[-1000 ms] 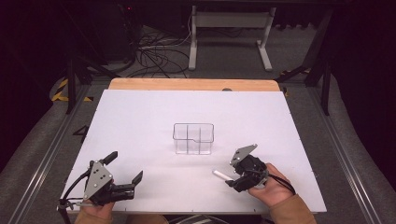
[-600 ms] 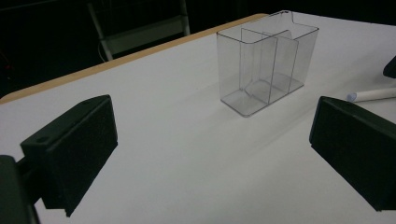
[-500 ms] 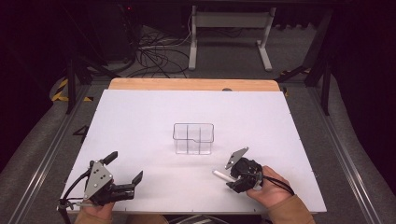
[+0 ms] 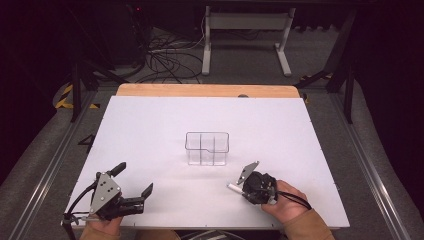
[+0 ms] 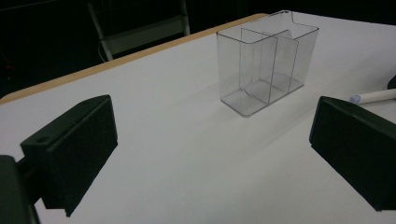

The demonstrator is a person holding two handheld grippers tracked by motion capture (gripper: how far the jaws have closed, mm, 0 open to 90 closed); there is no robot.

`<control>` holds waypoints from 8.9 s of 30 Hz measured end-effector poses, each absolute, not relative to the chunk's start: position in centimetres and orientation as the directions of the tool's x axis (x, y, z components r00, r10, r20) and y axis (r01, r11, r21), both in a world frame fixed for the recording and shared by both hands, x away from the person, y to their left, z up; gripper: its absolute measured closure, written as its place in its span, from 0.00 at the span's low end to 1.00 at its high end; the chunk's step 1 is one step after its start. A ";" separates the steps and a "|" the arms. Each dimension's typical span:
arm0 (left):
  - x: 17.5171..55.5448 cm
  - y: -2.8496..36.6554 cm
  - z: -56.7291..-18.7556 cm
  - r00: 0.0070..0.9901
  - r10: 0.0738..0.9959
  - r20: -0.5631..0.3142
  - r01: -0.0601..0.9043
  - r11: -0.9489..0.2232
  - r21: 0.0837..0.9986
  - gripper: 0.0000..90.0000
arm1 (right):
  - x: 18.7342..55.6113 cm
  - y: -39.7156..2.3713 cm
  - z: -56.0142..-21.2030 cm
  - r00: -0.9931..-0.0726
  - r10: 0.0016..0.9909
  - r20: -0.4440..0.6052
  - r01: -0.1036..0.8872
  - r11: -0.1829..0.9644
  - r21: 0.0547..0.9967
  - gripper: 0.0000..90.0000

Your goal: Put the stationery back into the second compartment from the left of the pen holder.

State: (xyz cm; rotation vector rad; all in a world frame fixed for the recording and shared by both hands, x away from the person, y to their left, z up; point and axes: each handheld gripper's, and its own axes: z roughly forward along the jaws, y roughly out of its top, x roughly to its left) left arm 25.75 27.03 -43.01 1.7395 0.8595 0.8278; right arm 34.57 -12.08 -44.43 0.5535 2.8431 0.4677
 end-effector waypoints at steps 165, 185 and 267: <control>25.8 27.1 -43.1 0.516 0.846 0.136 0.173 -0.258 0.951 0.02 | 39.9 -9.1 -34.9 -0.843 0.529 -0.102 0.039 0.249 0.968 0.87; 25.8 27.1 -43.1 0.518 0.845 0.135 0.173 -0.258 0.950 0.02 | 41.8 -6.0 -36.3 -0.852 0.507 -0.127 0.010 0.259 0.966 0.87; 25.8 27.1 -43.1 0.514 0.847 0.133 0.179 -0.258 0.949 0.02 | 40.3 -8.1 -36.7 -0.835 0.542 -0.091 0.102 0.315 0.944 0.18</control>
